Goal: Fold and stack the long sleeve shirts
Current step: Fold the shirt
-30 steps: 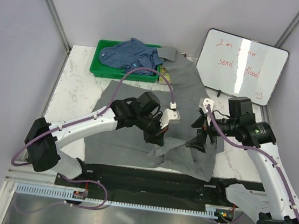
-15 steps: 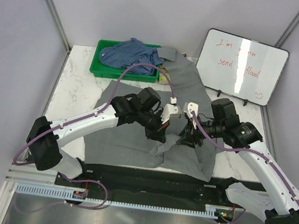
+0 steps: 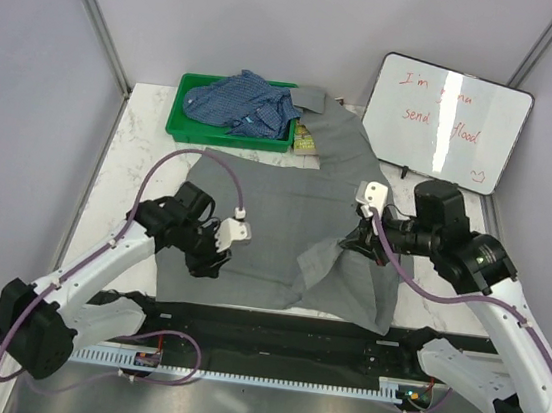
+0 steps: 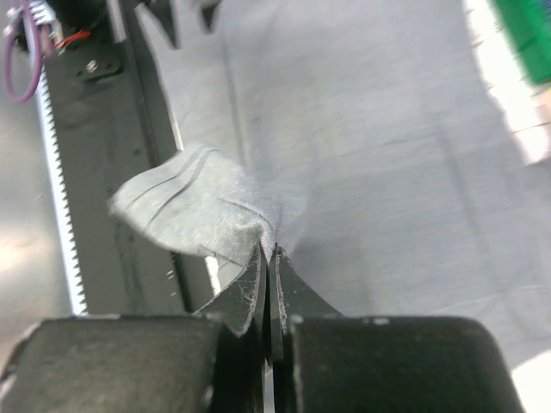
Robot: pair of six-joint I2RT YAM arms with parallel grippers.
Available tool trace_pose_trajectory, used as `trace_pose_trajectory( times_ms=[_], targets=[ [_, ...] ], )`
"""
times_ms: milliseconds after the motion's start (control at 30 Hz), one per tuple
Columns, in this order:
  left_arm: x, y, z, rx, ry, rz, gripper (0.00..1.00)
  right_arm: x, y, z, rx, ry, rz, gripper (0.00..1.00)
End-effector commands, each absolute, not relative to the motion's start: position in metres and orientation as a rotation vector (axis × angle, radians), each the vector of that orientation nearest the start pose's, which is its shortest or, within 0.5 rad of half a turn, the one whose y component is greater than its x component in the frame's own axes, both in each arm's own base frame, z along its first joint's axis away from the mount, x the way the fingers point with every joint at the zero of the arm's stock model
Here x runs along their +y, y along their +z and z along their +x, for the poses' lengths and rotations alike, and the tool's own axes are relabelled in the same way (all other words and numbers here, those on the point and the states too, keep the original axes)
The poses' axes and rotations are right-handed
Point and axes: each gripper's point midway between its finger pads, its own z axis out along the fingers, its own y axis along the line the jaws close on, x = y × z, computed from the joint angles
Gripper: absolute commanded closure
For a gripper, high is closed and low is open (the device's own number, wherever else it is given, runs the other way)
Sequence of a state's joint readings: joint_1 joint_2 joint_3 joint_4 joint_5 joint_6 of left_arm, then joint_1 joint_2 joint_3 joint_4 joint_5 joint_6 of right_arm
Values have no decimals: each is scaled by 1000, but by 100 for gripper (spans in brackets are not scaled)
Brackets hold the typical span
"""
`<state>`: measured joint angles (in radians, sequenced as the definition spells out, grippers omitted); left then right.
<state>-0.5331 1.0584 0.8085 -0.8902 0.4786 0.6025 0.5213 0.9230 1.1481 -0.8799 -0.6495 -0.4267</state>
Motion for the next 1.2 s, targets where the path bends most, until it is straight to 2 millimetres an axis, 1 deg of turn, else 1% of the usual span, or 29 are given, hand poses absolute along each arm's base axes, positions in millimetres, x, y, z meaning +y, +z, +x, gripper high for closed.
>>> trace_pose_trajectory(
  times_ms=[0, 33, 67, 100, 133, 167, 200, 267, 300, 400, 533, 567, 600, 667, 700, 767, 800, 833, 867, 900, 967, 1000, 1033, 1067, 1100, 1167],
  targets=[
    [-94, 73, 128, 2149, -436, 1837, 48, 197, 307, 178, 1674, 666, -1256, 100],
    [-85, 65, 123, 2170, -406, 1866, 48, 197, 312, 180, 1669, 659, -1248, 100],
    [-80, 61, 122, 2150, -372, 1893, 47, 199, 311, 184, 1679, 661, -1246, 100],
    [-68, 47, 115, 2182, -335, 1933, 47, 200, 312, 186, 1678, 655, -1244, 100],
    [-63, 41, 113, 2177, -307, 1955, 47, 199, 311, 190, 1686, 640, -1241, 100],
    [-60, 38, 116, 2131, -264, 1975, 47, 199, 311, 193, 1689, 631, -1236, 100],
    [-51, 28, 111, 2142, -221, 1999, 47, 200, 312, 194, 1683, 625, -1233, 100],
    [-46, 23, 114, 2103, -164, 2018, 47, 200, 311, 198, 1692, 620, -1228, 100],
    [-39, 17, 112, 2124, -126, 2030, 46, 201, 313, 198, 1693, 622, -1221, 100],
    [-29, 8, 111, 2137, -65, 2053, 44, 201, 311, 200, 1703, 621, -1217, 100],
    [-24, 3, 114, 2095, -3, 2079, 40, 202, 310, 203, 1714, 621, -1211, 100],
    [-21, 1, 113, 2092, 12, 2087, 41, 202, 310, 204, 1714, 620, -1209, 100],
    [-19, -2, 111, 2090, 17, 2099, 47, 201, 311, 204, 1713, 618, -1207, 100],
    [-21, 2, 110, 2057, 12, 2102, 58, 201, 313, 203, 1710, 619, -1203, 100],
    [-24, 6, 112, 2036, 0, 2094, 70, 200, 317, 202, 1703, 620, -1200, 100],
    [-26, 13, 111, 2018, -7, 2080, 82, 200, 319, 199, 1702, 629, -1200, 100],
    [-31, 21, 114, 1995, -13, 2068, 92, 199, 320, 196, 1705, 631, -1201, 100],
    [-31, 25, 111, 2000, -32, 2066, 96, 199, 321, 194, 1705, 636, -1204, 100],
    [-34, 30, 112, 2002, -45, 2050, 98, 198, 321, 193, 1707, 638, -1203, 100],
    [-40, 41, 116, 1987, -65, 2030, 98, 197, 324, 192, 1705, 635, -1199, 100],
    [-44, 50, 117, 2004, -100, 2022, 98, 194, 329, 193, 1696, 614, -1187, 100],
    [-50, 63, 125, 1978, -95, 2001, 98, 194, 333, 194, 1687, 602, -1187, 100],
    [-53, 69, 128, 1963, -97, 2001, 98, 193, 336, 197, 1684, 588, -1184, 100],
    [-54, 74, 127, 1971, -119, 2020, 98, 191, 337, 201, 1687, 560, -1179, 100],
    [-59, 88, 136, 1939, -109, 2002, 98, 191, 342, 204, 1671, 539, -1189, 100],
    [-63, 99, 144, 1922, -108, 2006, 98, 190, 344, 211, 1666, 506, -1197, 100]
  ],
)
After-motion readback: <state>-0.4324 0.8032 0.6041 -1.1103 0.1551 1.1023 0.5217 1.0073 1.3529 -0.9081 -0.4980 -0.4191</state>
